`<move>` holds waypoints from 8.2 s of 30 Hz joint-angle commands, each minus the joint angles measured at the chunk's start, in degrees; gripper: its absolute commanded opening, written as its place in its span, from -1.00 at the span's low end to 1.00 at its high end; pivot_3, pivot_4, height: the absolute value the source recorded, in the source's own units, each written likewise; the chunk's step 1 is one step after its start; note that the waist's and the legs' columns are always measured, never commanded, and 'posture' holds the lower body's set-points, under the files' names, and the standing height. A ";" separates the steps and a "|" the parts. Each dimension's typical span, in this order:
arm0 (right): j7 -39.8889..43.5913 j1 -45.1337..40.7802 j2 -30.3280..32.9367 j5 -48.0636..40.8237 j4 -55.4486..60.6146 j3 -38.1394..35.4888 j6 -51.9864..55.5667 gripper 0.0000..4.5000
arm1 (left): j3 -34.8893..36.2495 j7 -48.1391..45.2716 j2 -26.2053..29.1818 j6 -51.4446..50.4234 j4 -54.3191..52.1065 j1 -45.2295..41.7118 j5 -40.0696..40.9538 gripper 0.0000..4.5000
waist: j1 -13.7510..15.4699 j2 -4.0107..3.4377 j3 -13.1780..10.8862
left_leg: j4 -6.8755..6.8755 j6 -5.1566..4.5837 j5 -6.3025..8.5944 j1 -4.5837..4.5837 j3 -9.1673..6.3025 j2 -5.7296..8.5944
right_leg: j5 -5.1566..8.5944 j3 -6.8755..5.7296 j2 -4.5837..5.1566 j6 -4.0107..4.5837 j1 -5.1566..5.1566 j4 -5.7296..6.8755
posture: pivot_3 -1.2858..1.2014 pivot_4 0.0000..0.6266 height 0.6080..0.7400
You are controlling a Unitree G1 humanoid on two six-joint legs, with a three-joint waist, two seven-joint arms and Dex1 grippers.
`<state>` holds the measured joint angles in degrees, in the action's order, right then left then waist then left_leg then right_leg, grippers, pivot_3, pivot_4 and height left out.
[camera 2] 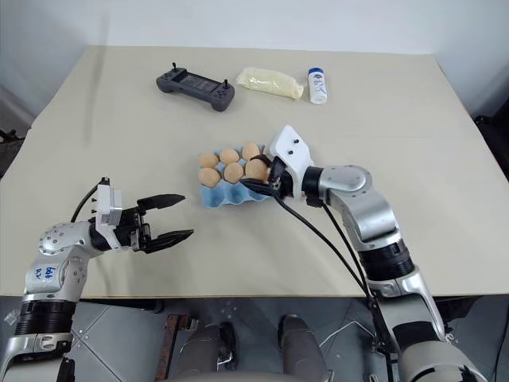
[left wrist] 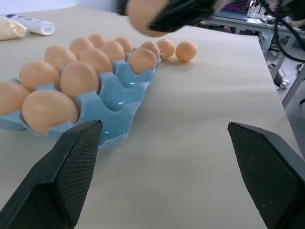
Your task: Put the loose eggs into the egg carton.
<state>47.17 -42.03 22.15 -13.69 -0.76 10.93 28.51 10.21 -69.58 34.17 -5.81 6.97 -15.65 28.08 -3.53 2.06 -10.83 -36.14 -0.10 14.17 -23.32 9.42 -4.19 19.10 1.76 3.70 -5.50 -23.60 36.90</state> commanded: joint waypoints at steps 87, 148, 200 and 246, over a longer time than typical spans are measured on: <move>-6.90 24.22 16.31 -4.48 -0.18 -20.63 -0.66 -0.16 | 0.60 1.41 -2.75 3.24 1.48 -2.63 1.09 1.00 | 0.27 -0.01 0.01 | -0.27 0.10 0.14 0.12 0.51 -0.23 | -0.12 0.00 -0.13 -0.07 0.05 -0.09 | 0.03 -0.52 1.00; 2.67 8.65 8.37 -7.52 10.39 -10.93 3.61 0.97 | 2.70 5.57 -2.33 3.73 -1.60 -0.46 1.37 1.00 | -0.43 -0.01 0.01 | -0.17 0.27 0.25 0.01 0.56 -0.48 | -0.11 -1.40 0.30 0.18 -0.12 -0.12 | 0.03 -0.52 1.00; -6.77 11.57 8.77 -1.87 -19.52 -18.67 -13.51 0.97 | 3.23 4.04 -1.66 5.03 -0.89 -0.05 1.71 1.00 | 0.24 -0.07 0.01 | -0.39 0.22 0.17 0.10 0.60 -0.50 | -0.21 -1.38 0.05 0.25 -0.02 -0.04 | 0.03 -0.52 1.00; -13.93 -3.23 -20.76 5.18 -8.88 5.73 -8.78 -0.27 | 5.22 5.44 1.00 6.04 0.73 0.65 1.49 1.00 | -0.44 -0.09 0.00 | -0.34 0.29 0.18 0.01 0.61 -0.53 | -0.17 -1.68 0.37 0.32 -0.15 0.09 | 0.03 -0.52 1.00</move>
<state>34.32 -43.95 2.01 -9.63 -9.15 16.74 22.26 13.79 -64.41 34.42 -0.49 9.69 -15.25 28.73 -3.97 1.96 -10.83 -36.49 0.19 14.35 -23.31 10.02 -4.71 18.92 0.01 4.11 -5.18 -23.74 36.99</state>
